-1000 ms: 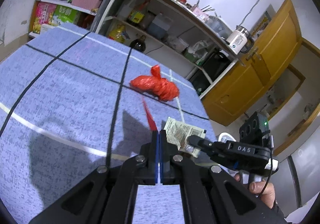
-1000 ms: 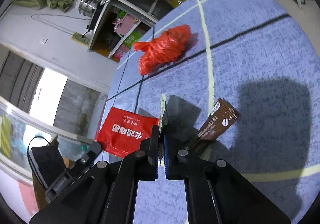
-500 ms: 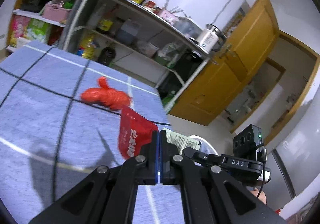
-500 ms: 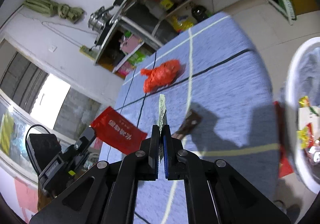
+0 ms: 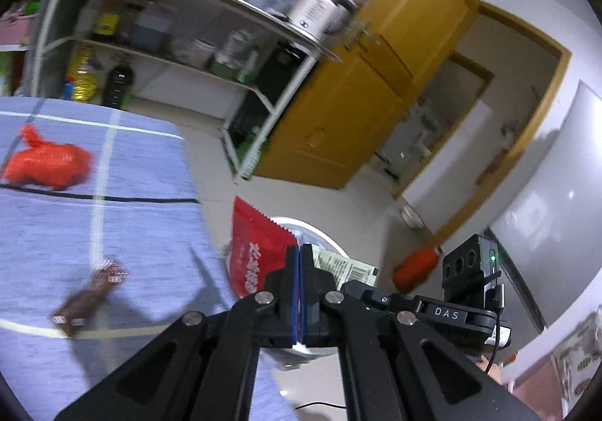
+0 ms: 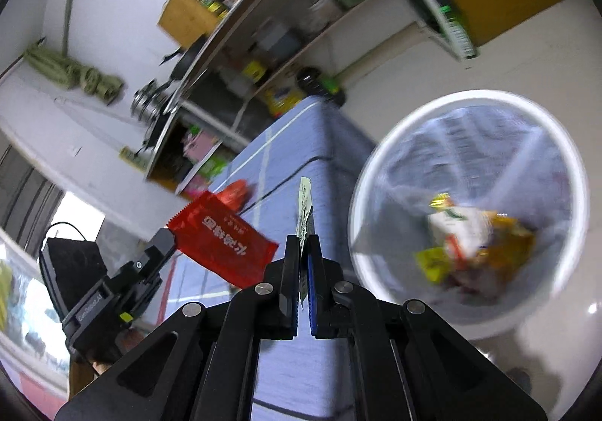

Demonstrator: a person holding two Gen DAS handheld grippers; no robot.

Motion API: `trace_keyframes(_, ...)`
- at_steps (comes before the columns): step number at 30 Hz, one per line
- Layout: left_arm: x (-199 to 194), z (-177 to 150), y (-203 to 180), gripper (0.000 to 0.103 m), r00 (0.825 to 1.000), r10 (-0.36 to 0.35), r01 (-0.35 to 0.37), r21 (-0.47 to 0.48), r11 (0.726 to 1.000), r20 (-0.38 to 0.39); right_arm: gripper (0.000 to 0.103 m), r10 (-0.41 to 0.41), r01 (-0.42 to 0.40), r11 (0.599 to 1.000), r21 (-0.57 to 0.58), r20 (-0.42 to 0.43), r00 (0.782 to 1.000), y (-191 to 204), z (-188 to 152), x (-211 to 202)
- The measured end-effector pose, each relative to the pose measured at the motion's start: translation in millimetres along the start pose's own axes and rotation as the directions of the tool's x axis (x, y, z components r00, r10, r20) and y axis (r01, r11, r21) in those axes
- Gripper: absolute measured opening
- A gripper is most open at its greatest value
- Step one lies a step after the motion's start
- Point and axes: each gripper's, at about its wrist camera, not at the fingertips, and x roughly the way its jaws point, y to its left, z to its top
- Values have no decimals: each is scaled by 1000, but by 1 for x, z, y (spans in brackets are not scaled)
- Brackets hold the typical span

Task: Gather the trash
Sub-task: 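Carry the red bag and receipt over the bin and open both grippers, then grasp the brown snack packet with the left gripper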

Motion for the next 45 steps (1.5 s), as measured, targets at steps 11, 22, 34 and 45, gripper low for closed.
trace_keyframes(11, 102, -29, -51, 0, 982, 37, -16, 115, 993, -185, 4, -202, 201, 979, -16, -7, 979, -53, 1, -12)
trace_keyframes(22, 143, -48, -40, 2, 953, 124, -86, 145, 986, -278, 31, -298, 297, 954, -32, -30, 954, -67, 0, -3)
trace_keyframes(34, 109, -37, -30, 14, 966, 134, -106, 132, 986, -221, 42, -252, 254, 964, -76, 34, 967, -38, -1, -20)
trace_keyframes(45, 33, -37, 7, 14, 964, 235, -219, 136, 966, -120, 42, -178, 183, 952, -246, 43, 983, 27, -19, -6)
